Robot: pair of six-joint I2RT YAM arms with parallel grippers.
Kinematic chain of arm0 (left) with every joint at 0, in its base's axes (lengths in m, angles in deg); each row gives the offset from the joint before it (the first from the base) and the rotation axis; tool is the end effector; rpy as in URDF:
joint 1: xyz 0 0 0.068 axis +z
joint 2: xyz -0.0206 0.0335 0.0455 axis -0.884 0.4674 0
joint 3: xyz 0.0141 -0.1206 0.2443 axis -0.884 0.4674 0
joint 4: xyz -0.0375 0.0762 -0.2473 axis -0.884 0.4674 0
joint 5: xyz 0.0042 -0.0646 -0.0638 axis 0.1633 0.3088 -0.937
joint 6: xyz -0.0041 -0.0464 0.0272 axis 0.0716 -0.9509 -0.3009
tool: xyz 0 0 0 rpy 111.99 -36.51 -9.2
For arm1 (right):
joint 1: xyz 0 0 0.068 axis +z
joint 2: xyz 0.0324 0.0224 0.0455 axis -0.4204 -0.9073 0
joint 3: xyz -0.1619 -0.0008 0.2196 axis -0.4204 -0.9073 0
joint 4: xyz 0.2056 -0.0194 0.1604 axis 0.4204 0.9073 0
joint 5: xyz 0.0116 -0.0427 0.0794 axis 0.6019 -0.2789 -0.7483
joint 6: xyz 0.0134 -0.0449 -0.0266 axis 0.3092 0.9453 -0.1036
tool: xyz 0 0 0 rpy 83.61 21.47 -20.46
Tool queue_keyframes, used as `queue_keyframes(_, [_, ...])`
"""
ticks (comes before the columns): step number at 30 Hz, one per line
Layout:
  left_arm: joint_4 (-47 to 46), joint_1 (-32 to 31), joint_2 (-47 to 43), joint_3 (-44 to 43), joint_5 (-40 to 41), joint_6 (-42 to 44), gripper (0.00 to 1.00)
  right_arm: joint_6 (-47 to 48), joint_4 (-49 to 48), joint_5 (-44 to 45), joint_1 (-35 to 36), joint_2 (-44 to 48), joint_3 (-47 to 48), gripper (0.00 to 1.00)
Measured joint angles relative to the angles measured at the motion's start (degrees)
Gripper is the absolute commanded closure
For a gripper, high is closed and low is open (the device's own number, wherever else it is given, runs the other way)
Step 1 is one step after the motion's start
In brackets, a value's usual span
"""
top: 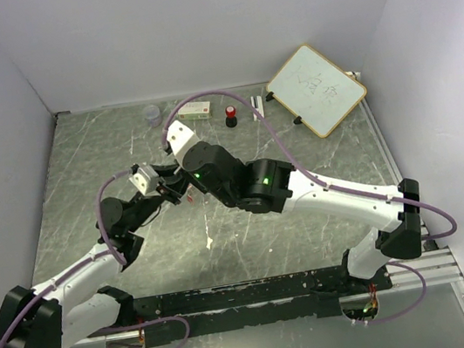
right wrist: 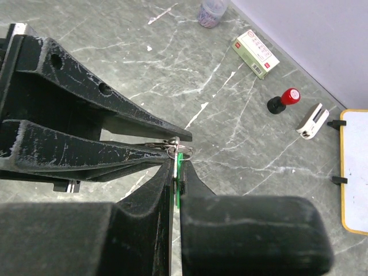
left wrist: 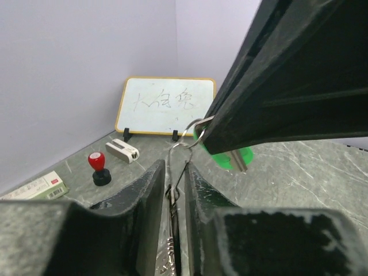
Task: Remove the keys from the keyring
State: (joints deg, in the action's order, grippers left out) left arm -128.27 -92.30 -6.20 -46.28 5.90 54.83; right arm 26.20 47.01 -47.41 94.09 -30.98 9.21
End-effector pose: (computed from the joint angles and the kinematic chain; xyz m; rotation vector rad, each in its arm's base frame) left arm 0.1826 -0.1234 0.2730 0.6220 1.1168 -0.8228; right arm 0.1388 0.3108 0.4066 -0.7899 1.8015 0.2011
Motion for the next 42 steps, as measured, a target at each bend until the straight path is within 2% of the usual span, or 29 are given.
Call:
queue_keyframes(6, [0.6,0.0,0.9,0.0,1.6,-0.2,0.58,0.0,-0.3,0.3,0.0,0.1,0.0,1.0])
queue_keyframes(19, [-2.3,0.0,1.8,0.1,1.9,-2.0,0.56,0.0,-0.4,0.2,0.0,0.1,0.0,1.0])
queue_keyframes(22, [-3.4,0.0,1.8,0.3,1.9,-2.2,0.58,0.0,-0.5,0.1,0.0,0.1,0.0,1.0])
queue_keyframes(28, [-3.9,0.0,1.8,0.8,1.9,-2.2,0.7,0.0,-0.4,0.0,0.0,0.1,0.0,1.0])
queue_keyframes(34, [-3.8,0.0,1.8,0.9,1.4,-2.1,0.77,0.0,-0.5,0.0,0.0,0.1,0.0,1.0])
queue_keyframes(39, [-3.8,0.0,1.3,1.1,1.2,-1.9,0.78,0.0,-0.5,0.0,0.0,0.1,0.0,1.0])
queue_keyframes(42, [-3.8,0.0,1.0,1.2,1.1,-1.9,0.73,0.0,-0.5,0.0,0.0,0.1,0.0,1.0])
